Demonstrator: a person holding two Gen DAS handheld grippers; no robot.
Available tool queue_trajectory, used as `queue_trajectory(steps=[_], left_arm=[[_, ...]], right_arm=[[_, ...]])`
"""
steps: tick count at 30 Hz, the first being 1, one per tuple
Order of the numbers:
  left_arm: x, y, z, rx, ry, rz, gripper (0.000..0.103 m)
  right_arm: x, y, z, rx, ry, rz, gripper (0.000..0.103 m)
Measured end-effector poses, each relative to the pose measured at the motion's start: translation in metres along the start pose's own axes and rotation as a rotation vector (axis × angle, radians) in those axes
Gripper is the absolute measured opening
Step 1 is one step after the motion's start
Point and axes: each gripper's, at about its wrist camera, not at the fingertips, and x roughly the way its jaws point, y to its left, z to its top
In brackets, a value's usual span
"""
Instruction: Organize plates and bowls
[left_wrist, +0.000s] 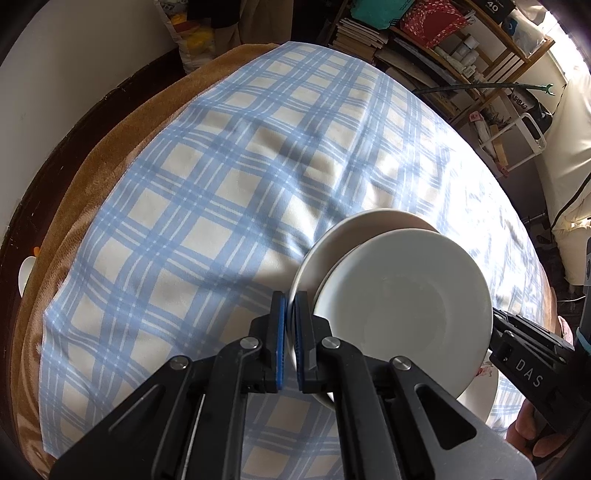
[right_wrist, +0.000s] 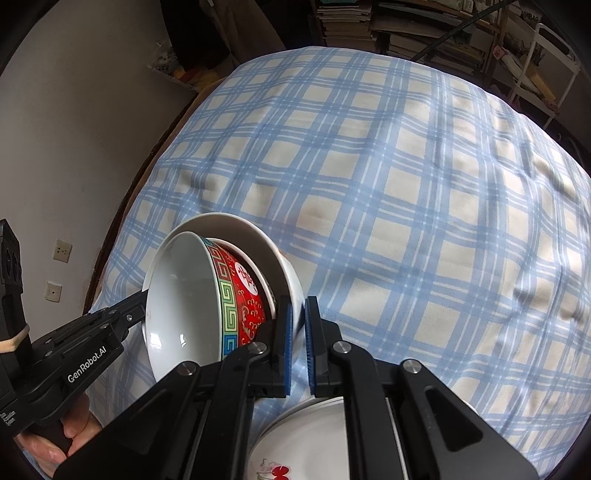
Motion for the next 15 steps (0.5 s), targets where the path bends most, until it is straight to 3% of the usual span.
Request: queue_trajectory(steps=[7,15], left_arm=[[-0.007,-0.009,-0.001,0.036,-0.023,0.037,0.002],[-0.020,-0.007,-0.001,0.027,-0.035,0.007,0.002]], right_arm=[[-0.004,0.002,0.000,-0.008,0.003,0.001,0.010],[-0.022,0.009,-0.001,-0.019,-0.035,-0.025,0.009]])
